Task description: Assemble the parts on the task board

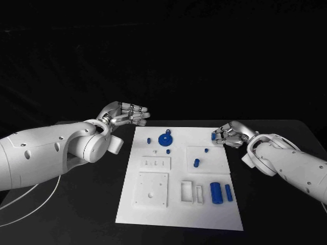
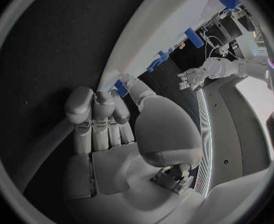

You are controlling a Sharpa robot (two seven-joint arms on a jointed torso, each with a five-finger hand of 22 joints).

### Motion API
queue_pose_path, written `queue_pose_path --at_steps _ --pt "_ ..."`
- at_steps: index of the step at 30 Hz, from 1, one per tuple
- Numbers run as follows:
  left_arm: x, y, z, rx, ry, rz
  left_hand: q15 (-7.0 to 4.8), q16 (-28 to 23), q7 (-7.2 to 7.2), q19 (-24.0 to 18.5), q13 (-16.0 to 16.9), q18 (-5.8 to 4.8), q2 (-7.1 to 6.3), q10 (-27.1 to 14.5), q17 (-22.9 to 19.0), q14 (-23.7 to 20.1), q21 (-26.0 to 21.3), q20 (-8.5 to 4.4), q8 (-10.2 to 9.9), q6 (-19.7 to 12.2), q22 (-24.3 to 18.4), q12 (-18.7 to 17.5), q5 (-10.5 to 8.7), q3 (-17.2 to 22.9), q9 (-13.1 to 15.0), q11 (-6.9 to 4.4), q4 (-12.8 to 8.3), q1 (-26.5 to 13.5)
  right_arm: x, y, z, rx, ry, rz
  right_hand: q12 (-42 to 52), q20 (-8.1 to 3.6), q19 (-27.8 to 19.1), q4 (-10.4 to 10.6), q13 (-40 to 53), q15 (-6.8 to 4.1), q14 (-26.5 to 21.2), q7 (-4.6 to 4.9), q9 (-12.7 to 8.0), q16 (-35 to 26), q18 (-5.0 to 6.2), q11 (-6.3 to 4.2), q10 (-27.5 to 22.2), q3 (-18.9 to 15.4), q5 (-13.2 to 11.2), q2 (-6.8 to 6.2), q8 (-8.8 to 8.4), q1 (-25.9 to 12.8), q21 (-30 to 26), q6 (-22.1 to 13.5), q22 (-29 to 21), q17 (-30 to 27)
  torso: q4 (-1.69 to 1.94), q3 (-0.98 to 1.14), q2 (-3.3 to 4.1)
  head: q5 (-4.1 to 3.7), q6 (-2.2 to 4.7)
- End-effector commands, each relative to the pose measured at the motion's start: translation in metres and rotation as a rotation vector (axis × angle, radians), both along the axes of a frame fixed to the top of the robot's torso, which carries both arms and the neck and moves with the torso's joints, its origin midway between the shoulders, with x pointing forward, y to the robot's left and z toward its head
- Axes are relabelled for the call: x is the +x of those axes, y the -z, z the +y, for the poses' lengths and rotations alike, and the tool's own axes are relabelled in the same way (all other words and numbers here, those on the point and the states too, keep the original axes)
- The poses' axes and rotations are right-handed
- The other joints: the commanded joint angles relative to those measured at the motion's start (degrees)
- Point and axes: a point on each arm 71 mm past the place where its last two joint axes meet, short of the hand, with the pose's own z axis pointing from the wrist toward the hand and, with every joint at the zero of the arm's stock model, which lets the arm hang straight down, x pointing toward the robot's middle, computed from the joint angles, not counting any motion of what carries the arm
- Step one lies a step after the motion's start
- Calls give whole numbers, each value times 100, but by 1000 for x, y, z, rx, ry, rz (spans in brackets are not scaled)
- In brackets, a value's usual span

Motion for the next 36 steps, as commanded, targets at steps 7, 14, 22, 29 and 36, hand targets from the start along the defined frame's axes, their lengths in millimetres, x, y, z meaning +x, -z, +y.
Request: queue_pose_path --at_steps 7,14,22,29,36 --pt "0 -1 -2 -5 18 0 18 -28 10 49 6 41 35 49 -3 7 -36 -7 10 4 10 25 -42 -31 3 4 -27 40 0 0 2 12 0 -3 -13 -27 355 83 -15 -11 35 25 3 -16 35 -27 -9 -212 61 -22 -20 -4 -25 -68 560 13 -5 1 1 -25 31" --pt "0 0 -3 -5 20 1 18 -28 10 46 7 40 30 42 -3 5 -38 -5 11 -5 10 26 -55 -35 3 6 -23 38 0 0 3 13 2 -3 -1 -27 356 95 -4 -15 37 11 8 -11 37 -36 3 -257 64 16 -15 26 -16 -20 561 22 -2 2 1 -27 44" --pt "0 0 -3 -4 22 3 18 -28 10 46 7 40 30 42 -3 5 -38 -5 11 -5 10 26 -55 -35 3 6 -23 38 1 -1 3 13 16 -15 30 -71 358 66 28 -65 40 -110 46 -3 2 -99 41 51 -191 166 -8 3 12 409 569 39 -4 2 3 -36 42" --pt "0 0 -3 -3 24 4 13 -24 3 60 7 44 49 56 0 16 -27 -10 11 0 17 26 -64 -33 3 -7 -21 52 1 -2 4 18 27 -35 87 -123 360 7 87 -118 50 -233 132 21 -46 -161 136 241 -318 266 12 -3 49 811 576 80 2 3 1 -39 54" --pt "0 0 -3 -2 25 5 -18 -2 6 161 6 71 87 101 11 87 61 -46 11 24 57 26 -64 -44 3 -13 -34 58 1 -5 4 32 58 -65 95 -157 362 -65 133 -140 53 -255 252 18 -77 -185 191 342 -367 313 -10 -42 84 890 580 101 -7 0 -1 -38 54"
